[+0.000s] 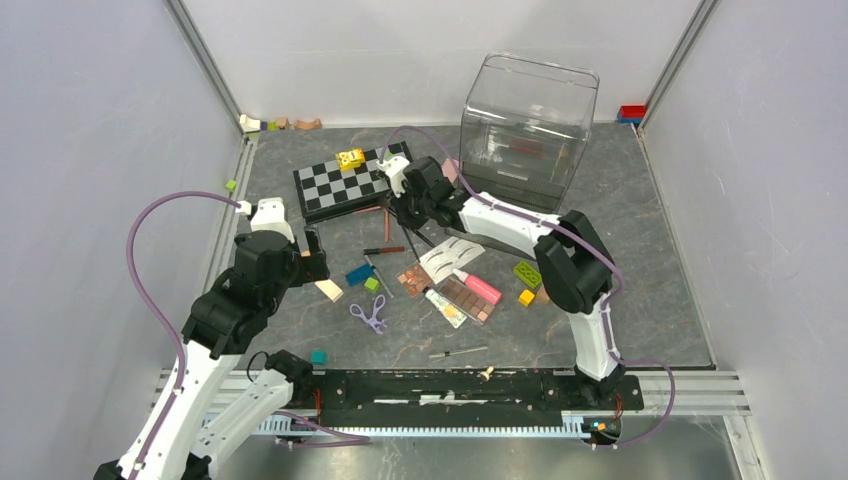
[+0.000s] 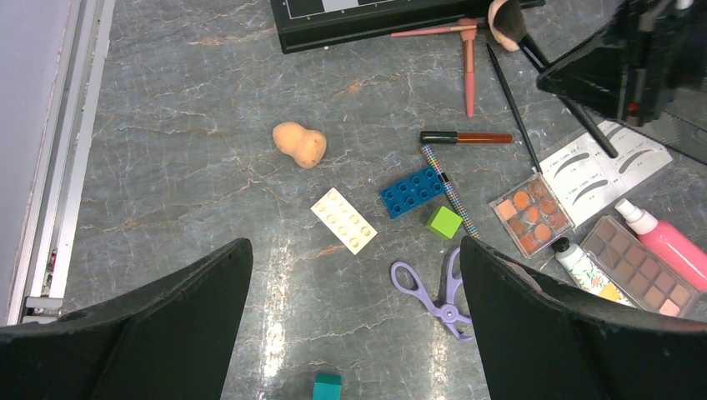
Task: Organize the makeup
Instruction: Pick up the makeup brush from the center of the board, then place the makeup brush in the drawer.
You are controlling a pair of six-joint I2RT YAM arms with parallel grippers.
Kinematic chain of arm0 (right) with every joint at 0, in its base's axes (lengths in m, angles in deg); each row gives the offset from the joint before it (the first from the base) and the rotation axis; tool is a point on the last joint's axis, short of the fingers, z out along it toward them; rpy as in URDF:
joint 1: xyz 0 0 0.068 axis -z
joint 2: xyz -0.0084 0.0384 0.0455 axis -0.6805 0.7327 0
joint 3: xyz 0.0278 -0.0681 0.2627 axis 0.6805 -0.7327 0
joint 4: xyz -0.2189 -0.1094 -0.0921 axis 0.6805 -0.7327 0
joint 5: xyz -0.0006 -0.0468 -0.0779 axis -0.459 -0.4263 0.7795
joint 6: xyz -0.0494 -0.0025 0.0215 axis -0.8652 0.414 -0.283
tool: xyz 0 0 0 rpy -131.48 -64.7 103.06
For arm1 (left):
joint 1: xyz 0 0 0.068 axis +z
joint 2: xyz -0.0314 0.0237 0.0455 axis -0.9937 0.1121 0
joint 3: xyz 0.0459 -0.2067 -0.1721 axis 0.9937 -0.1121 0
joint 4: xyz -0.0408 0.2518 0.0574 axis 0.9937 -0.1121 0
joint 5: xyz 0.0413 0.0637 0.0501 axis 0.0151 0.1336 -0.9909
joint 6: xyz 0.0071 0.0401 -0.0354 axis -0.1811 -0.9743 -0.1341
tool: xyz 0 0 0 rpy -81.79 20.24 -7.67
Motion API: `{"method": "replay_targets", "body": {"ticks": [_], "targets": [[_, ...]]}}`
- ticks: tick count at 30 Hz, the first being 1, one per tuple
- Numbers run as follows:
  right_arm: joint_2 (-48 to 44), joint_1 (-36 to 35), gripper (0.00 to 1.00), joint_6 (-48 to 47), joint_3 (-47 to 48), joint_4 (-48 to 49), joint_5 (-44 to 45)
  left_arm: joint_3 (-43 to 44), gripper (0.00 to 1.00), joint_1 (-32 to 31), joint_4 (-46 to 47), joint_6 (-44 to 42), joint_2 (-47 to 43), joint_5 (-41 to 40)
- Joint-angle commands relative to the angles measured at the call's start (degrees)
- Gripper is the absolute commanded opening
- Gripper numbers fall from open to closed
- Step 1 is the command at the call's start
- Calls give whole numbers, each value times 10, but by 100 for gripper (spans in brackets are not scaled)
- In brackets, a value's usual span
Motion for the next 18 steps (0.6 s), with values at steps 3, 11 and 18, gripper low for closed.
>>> {"method": "replay_targets", "body": {"ticks": [3,11,18], "targets": [[-86,-1,16,-53,-41,4,41,-3,100,5,24,-22,-3,-6],[-147,0,13,-211,-94,-66,133,-4,100,7,26,-25,2,-1],[-193,1,11,-290,-163,-67,229,-4,100,8,26,-25,0,0]]}}
